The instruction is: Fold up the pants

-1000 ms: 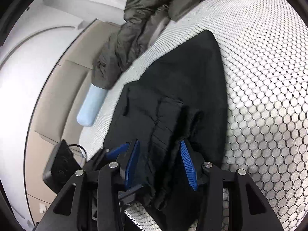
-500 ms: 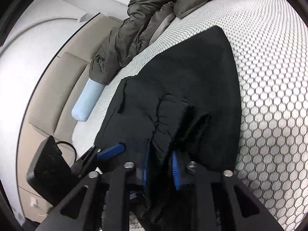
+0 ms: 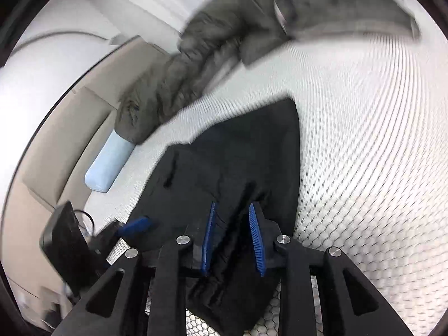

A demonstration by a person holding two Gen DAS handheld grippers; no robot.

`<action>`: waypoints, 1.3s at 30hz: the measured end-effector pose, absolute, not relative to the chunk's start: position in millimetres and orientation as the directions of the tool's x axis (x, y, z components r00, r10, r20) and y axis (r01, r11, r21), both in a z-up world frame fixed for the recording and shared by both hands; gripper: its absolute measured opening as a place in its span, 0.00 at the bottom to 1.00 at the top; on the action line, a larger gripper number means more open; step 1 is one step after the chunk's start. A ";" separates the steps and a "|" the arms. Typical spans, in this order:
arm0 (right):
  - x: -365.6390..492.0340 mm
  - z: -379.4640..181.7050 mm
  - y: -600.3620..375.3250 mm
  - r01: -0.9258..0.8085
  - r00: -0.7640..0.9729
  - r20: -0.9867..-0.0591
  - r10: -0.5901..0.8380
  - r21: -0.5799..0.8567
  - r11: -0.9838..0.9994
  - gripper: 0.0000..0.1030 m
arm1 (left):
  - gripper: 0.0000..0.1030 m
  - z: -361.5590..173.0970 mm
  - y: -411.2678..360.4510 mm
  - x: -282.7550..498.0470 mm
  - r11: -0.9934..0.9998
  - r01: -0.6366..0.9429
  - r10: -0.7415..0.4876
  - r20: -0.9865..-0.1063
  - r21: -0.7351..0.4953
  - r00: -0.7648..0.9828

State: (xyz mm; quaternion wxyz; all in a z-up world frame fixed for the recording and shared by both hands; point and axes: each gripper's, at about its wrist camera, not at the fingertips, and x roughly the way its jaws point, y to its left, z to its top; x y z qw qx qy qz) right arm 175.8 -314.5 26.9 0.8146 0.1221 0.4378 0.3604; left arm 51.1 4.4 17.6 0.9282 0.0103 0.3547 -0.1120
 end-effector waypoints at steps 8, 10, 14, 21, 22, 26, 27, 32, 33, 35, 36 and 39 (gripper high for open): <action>144.5 4.7 -213.4 -0.690 0.209 -0.742 0.637 0.350 0.634 0.29 | 0.96 -10.5 33.9 57.5 0.991 0.133 -0.083 -0.740 0.009 0.667; 132.7 -0.3 -191.7 -0.744 0.183 -0.766 0.617 0.302 0.596 0.29 | 0.96 -14.0 30.0 56.4 0.988 0.148 -0.066 -0.742 0.045 0.667; 125.7 -20.9 -178.4 -0.791 0.180 -0.828 0.531 0.199 0.579 0.30 | 0.96 -20.0 34.8 59.0 0.985 0.163 -0.067 -0.759 0.053 0.648; 131.3 1.5 -226.6 -0.791 0.172 -0.799 0.577 0.237 0.564 0.31 | 0.95 -8.7 68.1 44.1 0.995 0.097 -0.074 -0.744 -0.013 0.664; 131.9 7.5 -229.9 -0.784 0.205 -0.781 0.590 0.230 0.577 0.34 | 0.95 -2.0 72.4 42.1 0.995 0.094 -0.094 -0.724 -0.040 0.683; 143.5 25.5 -221.9 -0.747 0.349 -0.720 0.600 0.174 0.642 0.41 | 0.96 21.0 82.0 59.5 0.989 0.091 -0.143 -0.663 -0.112 0.735; 146.5 25.5 -210.7 -0.740 0.375 -0.724 0.579 0.143 0.657 0.41 | 0.96 21.8 81.9 70.9 0.991 0.088 -0.131 -0.674 -0.097 0.727; 169.8 0.5 -165.8 -0.735 0.406 -0.796 0.448 0.006 0.678 0.41 | 0.71 -6.3 76.7 128.5 0.993 0.097 -0.110 -0.794 -0.064 0.597; 172.3 -7.5 -166.9 -0.728 0.412 -0.819 0.398 -0.033 0.685 0.41 | 0.71 -12.4 80.8 132.3 0.991 0.101 -0.130 -0.800 -0.087 0.585; 172.4 -18.1 -168.6 -0.735 0.415 -0.844 0.340 -0.091 0.672 0.40 | 0.71 -13.2 85.6 129.6 0.988 0.121 -0.151 -0.789 -0.098 0.596; 170.4 -15.5 -174.7 -0.740 0.413 -0.845 0.339 -0.094 0.666 0.40 | 0.71 -12.2 88.3 126.3 0.988 0.123 -0.153 -0.787 -0.099 0.598; 169.9 -5.9 -196.4 -0.735 0.399 -0.845 0.356 -0.063 0.676 0.40 | 0.71 -10.4 100.6 115.6 0.990 0.095 -0.144 -0.785 -0.108 0.602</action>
